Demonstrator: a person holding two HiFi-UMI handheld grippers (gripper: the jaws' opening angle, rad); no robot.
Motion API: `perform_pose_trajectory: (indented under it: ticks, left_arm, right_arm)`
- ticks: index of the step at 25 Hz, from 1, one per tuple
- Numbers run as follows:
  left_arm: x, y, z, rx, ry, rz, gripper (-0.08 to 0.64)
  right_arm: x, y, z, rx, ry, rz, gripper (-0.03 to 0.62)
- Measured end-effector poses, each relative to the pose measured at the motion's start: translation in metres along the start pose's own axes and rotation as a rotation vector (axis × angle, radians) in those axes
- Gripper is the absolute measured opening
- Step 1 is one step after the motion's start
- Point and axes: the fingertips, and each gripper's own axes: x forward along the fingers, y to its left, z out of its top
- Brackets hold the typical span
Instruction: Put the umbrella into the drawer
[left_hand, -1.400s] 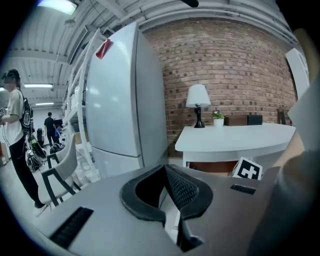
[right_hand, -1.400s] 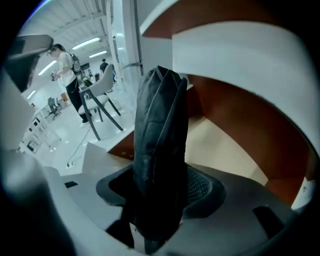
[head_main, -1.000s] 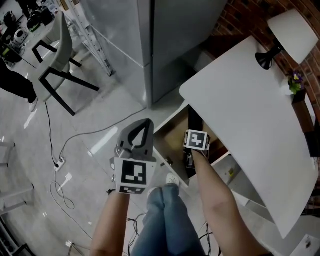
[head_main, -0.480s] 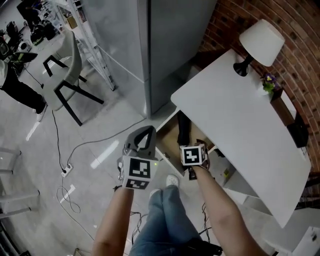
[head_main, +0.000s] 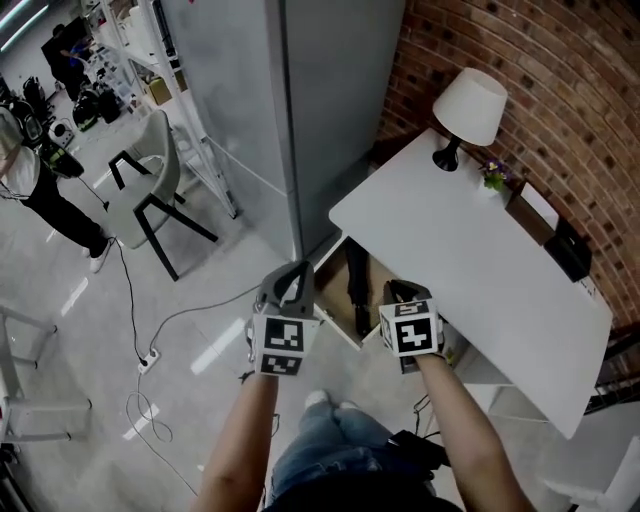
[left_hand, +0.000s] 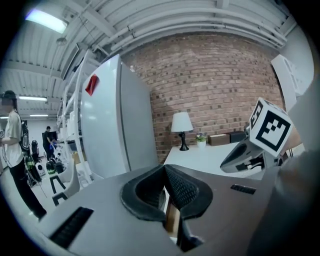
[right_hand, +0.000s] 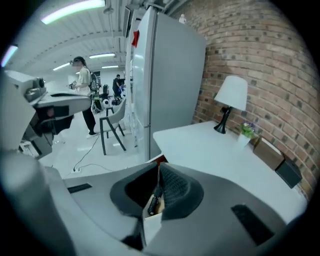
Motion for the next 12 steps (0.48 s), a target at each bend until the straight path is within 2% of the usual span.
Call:
perform_pose_trajectory:
  ticks: [1,5,7,9,12]
  left_arm:
    - [-0.005,-0.003,0.009,0.003,-0.014,0.006,0.002]
    - [-0.026,-0.013,0.051,0.015,-0.084,0.022,0.002]
    - [-0.036,-0.016,0.073,0.024,-0.128,0.036,0.002]
    - [-0.045,-0.018,0.093,0.032,-0.167,0.061,0.002]
    - [-0.058,-0.018,0.12,0.038,-0.225,0.087,0.002]
  right_arm:
    - [-0.017,-0.007,0.007,0.0,-0.03,-0.007,0.002]
    - [-0.091,-0.023,0.037,0.024,-0.182,0.022,0.002]
    - [-0.128,-0.028,0.059,0.0,-0.281,0.025,0.002]
    - [-0.167,-0.034,0.081,-0.046,-0.398,0.008,0.002]
    - [-0.223,-0.046,0.109,-0.07,-0.569,-0.062,0.0]
